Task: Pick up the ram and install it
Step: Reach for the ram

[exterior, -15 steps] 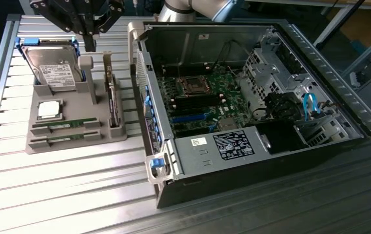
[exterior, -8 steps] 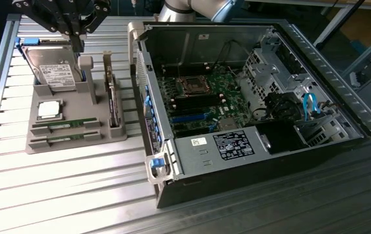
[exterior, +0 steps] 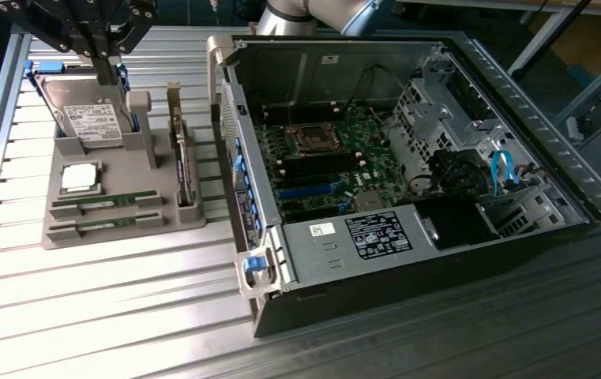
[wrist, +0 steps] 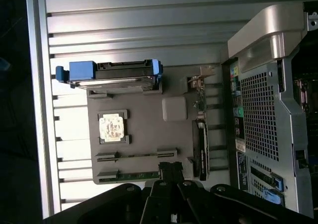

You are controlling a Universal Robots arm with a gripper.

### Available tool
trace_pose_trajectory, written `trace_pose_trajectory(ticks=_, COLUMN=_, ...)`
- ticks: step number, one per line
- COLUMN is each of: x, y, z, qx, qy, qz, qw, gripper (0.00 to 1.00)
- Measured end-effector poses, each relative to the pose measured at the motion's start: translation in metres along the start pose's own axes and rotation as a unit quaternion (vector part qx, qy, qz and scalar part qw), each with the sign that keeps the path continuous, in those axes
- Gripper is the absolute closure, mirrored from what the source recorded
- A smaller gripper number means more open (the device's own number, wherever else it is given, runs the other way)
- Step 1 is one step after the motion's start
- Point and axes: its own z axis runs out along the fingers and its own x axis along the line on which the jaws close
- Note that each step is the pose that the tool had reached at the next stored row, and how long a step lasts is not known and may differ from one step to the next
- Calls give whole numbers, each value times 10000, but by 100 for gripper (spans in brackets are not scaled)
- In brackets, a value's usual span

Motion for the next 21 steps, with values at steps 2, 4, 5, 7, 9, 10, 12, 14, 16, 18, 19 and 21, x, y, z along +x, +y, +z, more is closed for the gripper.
trace_pose_trajectory(ticks=2, x=36, y=-3, z=-2, qx=1, qy=1, qz=0, qw=10000, gripper=90)
trace_pose_trajectory(ticks=4, x=77, y=-6, z=-3, qx=0, qy=0, qz=0, qw=10000, gripper=90)
trace_pose_trajectory(ticks=5, x=93, y=-7, z=-3, qx=0, qy=0, qz=0, qw=10000, gripper=90)
trace_pose_trajectory(ticks=7, x=94, y=-8, z=-3, qx=0, qy=0, qz=-1, qw=10000, gripper=90)
trace_pose_trajectory(ticks=9, x=96, y=-7, z=-3, qx=0, qy=0, qz=0, qw=10000, gripper=90)
trace_pose_trajectory(ticks=10, x=96, y=-7, z=-3, qx=0, qy=0, qz=-1, qw=10000, gripper=90)
trace_pose_trajectory(ticks=12, x=96, y=-7, z=-3, qx=0, qy=0, qz=-1, qw=10000, gripper=90)
trace_pose_trajectory(ticks=14, x=97, y=-10, z=-3, qx=0, qy=1, qz=0, qw=10000, gripper=90)
trace_pose_trajectory(ticks=16, x=95, y=-22, z=-4, qx=0, qy=0, qz=-1, qw=10000, gripper=90)
trace_pose_trajectory(ticks=18, x=92, y=-50, z=-5, qx=0, qy=0, qz=-1, qw=10000, gripper=90)
trace_pose_trajectory(ticks=19, x=91, y=-71, z=-6, qx=0, qy=0, qz=-1, qw=10000, gripper=90)
trace_pose_trajectory(ticks=21, x=89, y=-97, z=-6, qx=0, qy=0, qz=0, qw=10000, gripper=90)
